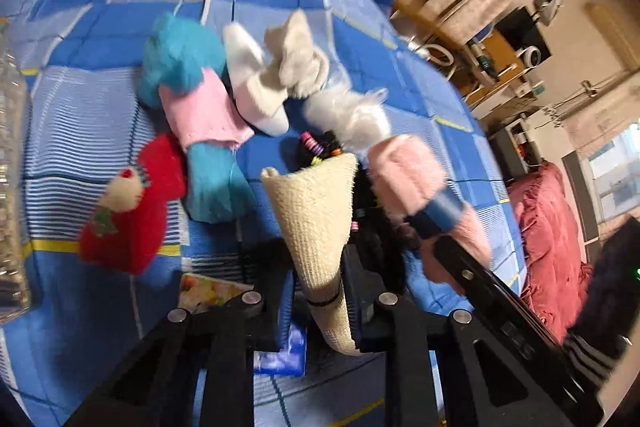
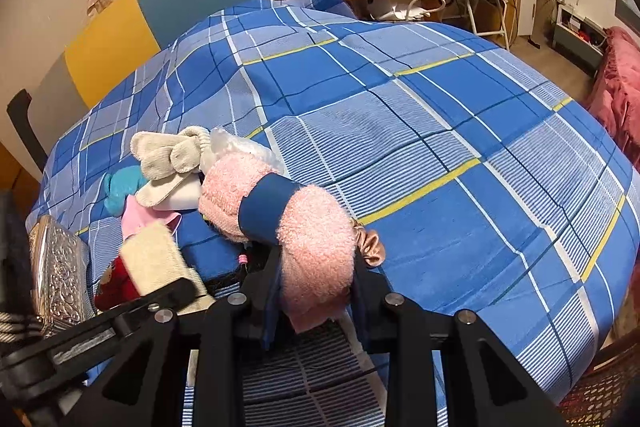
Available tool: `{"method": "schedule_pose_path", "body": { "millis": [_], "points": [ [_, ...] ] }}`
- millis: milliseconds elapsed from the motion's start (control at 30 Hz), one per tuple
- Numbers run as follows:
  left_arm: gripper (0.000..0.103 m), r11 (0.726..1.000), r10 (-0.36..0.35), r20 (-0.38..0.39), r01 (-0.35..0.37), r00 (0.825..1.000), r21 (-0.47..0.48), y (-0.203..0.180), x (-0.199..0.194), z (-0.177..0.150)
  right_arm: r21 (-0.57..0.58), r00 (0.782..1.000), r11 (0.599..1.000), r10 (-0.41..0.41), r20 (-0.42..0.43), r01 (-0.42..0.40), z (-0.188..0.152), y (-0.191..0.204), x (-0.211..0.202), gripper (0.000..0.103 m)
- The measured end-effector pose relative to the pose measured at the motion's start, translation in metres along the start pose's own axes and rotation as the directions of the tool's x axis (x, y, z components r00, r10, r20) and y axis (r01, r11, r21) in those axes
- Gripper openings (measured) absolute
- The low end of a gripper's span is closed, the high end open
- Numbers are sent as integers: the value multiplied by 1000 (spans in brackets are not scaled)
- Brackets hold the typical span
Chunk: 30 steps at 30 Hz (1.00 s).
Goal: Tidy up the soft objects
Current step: 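Grasp the beige knit cone with the left gripper while the right holds the towel, then carry the beige cone into the gold tray and open the left gripper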
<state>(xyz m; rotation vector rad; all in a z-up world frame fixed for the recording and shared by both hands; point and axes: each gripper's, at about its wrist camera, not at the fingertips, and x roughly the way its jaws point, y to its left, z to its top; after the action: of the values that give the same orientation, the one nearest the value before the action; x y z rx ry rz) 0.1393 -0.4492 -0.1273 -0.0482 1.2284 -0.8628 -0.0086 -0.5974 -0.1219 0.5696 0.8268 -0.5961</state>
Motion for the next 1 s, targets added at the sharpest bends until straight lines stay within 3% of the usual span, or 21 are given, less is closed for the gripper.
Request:
{"method": "schedule_pose_path", "body": {
  "millis": [433, 667, 833, 1000],
  "points": [
    [22, 993, -90, 138, 79, 986, 83, 22, -124, -25, -39, 1000, 999, 28, -8, -28, -2, 9, 3, 29],
    [22, 991, -110, 267, 84, 957, 108, 67, -229, -45, -55, 999, 998, 32, 4, -31, -3, 13, 0, 29],
    [22, 999, -37, 322, 27, 946, 37, 125, -276, -53, -61, 999, 998, 30, 15, -30, -4, 14, -3, 29],
    [22, 994, 95, 348, -68, 933, -89, 206, -312, -65, -57, 999, 998, 20, 27, -18, -4, 14, -5, 29]
  ]
}}
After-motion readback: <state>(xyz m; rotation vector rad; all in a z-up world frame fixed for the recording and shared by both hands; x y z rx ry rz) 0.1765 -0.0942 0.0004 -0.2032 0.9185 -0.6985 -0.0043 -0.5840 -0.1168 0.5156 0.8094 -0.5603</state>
